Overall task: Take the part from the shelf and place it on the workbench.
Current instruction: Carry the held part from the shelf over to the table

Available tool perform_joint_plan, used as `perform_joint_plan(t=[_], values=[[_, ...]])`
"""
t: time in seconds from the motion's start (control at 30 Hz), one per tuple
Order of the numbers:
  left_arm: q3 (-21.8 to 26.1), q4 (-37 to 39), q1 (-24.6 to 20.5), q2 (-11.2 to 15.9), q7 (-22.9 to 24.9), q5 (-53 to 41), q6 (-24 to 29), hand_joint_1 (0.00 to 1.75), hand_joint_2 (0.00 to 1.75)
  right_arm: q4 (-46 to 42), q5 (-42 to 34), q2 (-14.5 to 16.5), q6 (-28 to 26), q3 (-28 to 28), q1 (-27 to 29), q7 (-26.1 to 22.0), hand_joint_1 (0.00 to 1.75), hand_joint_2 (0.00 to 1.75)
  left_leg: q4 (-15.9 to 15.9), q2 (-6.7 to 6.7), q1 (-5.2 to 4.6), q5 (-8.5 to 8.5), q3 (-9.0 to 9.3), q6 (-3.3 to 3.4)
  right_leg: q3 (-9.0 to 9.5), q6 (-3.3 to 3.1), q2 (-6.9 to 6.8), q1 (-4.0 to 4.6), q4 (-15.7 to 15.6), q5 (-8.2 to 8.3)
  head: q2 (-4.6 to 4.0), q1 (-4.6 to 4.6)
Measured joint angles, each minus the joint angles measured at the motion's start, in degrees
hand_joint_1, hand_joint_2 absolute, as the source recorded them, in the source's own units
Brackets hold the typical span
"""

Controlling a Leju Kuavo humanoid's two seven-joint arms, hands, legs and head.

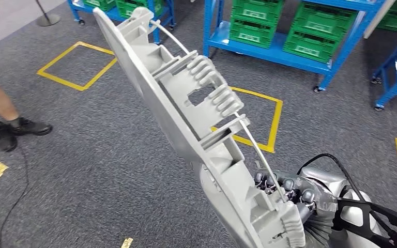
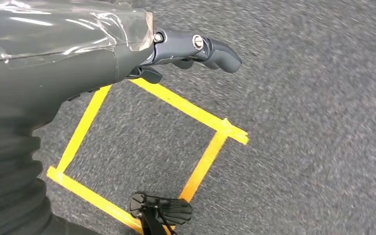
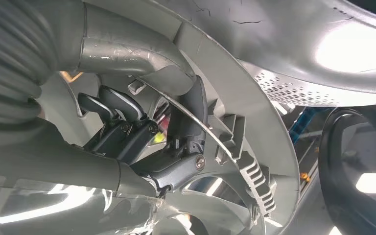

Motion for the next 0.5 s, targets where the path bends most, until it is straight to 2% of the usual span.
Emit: perform_joint_plan(t=[0.03, 0.07, 0.1, 0.13, 0.17, 0.2, 0.23, 0.3, 0.33, 0.37, 0.4, 0.43, 0.47, 0.5], values=[[0.01, -0.01, 0.03, -0.08, 0.02, 0.00, 0.01, 0.00, 1.75, 0.17, 0.02, 0.01, 0.00, 0.09, 0.15, -0.01, 1.75, 1.75, 0.05, -0.90, -0.02, 0.01, -0.02, 0.01, -0.85, 0.24, 0.17, -0.01, 1.65, -0.23, 0.00, -0.01], [0.02, -0.01, 0.05, -0.13, 0.04, 0.00, 0.02, 0.00, 1.75, 0.33, 0.03, 0.00, 0.00, 0.15, 0.26, -0.01, 1.75, 1.75, 0.15, -1.82, -0.02, 0.01, -0.03, -0.01, -0.49, 0.68, 0.27, -0.04, 0.70, 0.59, 0.00, 0.01], [0.02, -0.01, 0.06, -0.15, 0.05, -0.02, 0.04, 0.00, 1.75, 0.46, 0.05, -0.01, 0.00, 0.20, 0.33, -0.01, 1.75, 1.75, 0.30, -2.74, 0.01, -0.02, -0.02, -0.07, 1.00, 1.17, 0.51, -0.14, -2.62, 2.19, 0.00, 0.01], [0.01, -0.01, 0.06, -0.18, 0.07, -0.07, 0.07, 0.00, 1.75, 0.55, 0.09, -0.01, 0.00, 0.22, 0.35, -0.01, 1.75, 1.75, 0.53, -3.61, 0.04, -0.10, -0.09, -0.19, 3.05, 1.59, 1.37, -0.31, -7.11, 4.05, 0.00, 0.03], [0.00, 0.00, 0.05, -0.21, 0.10, -0.15, 0.10, 0.00, 1.75, 0.62, 0.15, 0.02, -0.01, 0.24, 0.36, -0.01, 1.75, 1.75, 0.92, -4.42, -0.02, -0.25, -0.29, -0.43, 4.88, 1.68, 2.37, -0.41, -11.11, 5.61, 0.00, 0.02], [-0.01, 0.01, 0.07, -0.24, 0.13, -0.24, 0.13, 0.00, 1.75, 0.67, 0.28, 0.06, -0.01, 0.25, 0.38, -0.02, 1.75, 1.75, 1.24, -5.05, -0.08, -0.36, -0.58, -0.72, 6.10, 1.52, 3.04, -0.46, -13.79, 6.62, 0.00, 0.00], [-0.01, 0.03, 0.11, -0.25, 0.15, -0.33, 0.18, 0.00, 1.75, 0.75, 0.47, 0.12, -0.02, 0.26, 0.41, -0.08, 1.75, 1.75, 1.48, -5.55, -0.09, -0.42, -0.91, -1.03, 6.60, 1.19, 3.49, -0.40, -14.99, 7.04, 0.00, -0.03], [0.01, 0.22, 0.25, -0.25, 0.09, -0.50, 0.34, 0.00, 1.75, 0.98, 0.94, 0.22, -0.01, 0.29, 0.44, -0.29, 1.75, 1.75, 1.58, -6.39, 0.05, -0.38, -1.40, -1.62, 6.64, 0.42, 2.57, -0.30, -15.15, 7.23, 0.00, -0.04], [0.01, 0.36, 0.32, -0.25, 0.02, -0.57, 0.47, 0.00, 1.75, 1.12, 1.15, 0.28, -0.01, 0.30, 0.43, -0.42, 1.75, 1.75, 1.88, -6.00, 0.08, -0.59, -1.64, -1.91, 6.72, 0.08, 2.06, -0.40, -15.24, 7.27, 0.00, -0.06], [0.00, 0.49, 0.33, -0.22, -0.08, -0.63, 0.59, 0.00, 1.75, 1.23, 1.28, 0.37, 0.00, 0.31, 0.43, -0.55, 1.75, 1.75, 2.93, -4.85, 0.06, -1.29, -2.17, -2.24, 6.85, -0.28, 1.46, -0.56, -15.33, 7.27, 0.00, -0.23], [-0.02, 0.60, 0.26, -0.16, -0.18, -0.67, 0.67, 0.00, 1.75, 1.32, 1.35, 0.45, 0.00, 0.32, 0.44, -0.67, 1.75, 1.75, 5.18, -3.16, 0.08, -2.57, -3.24, -2.57, 6.96, -0.58, 0.84, -0.71, -15.41, 7.23, 0.00, -0.42], [-0.04, 0.71, 0.16, -0.08, -0.30, -0.69, 0.72, 0.00, 1.75, 1.40, 1.39, 0.53, 0.01, 0.32, 0.43, -0.77, 1.75, 1.75, 8.58, -1.21, 0.17, -4.30, -4.90, -2.91, 7.04, -0.82, 0.18, -0.62, -15.42, 7.13, 0.00, -0.59], [-0.06, 0.86, 0.04, 0.00, -0.44, -0.69, 0.74, 0.00, 1.75, 1.47, 1.41, 0.58, 0.07, 0.32, 0.44, -0.86, 1.75, 1.75, 12.71, 0.09, 0.38, -6.13, -6.95, -3.22, 7.07, -0.97, -0.46, -0.53, -15.41, 7.03, 0.00, -0.76], [-0.08, 1.09, -0.04, 0.06, -0.58, -0.73, 0.77, 0.00, 1.75, 1.57, 1.43, 0.60, 0.16, 0.33, 0.43, -0.90, 1.75, 1.75, 16.41, 0.77, 0.62, -7.47, -8.87, -3.45, 7.08, -1.04, -1.15, -0.46, -15.40, 6.97, 0.00, -0.75]])
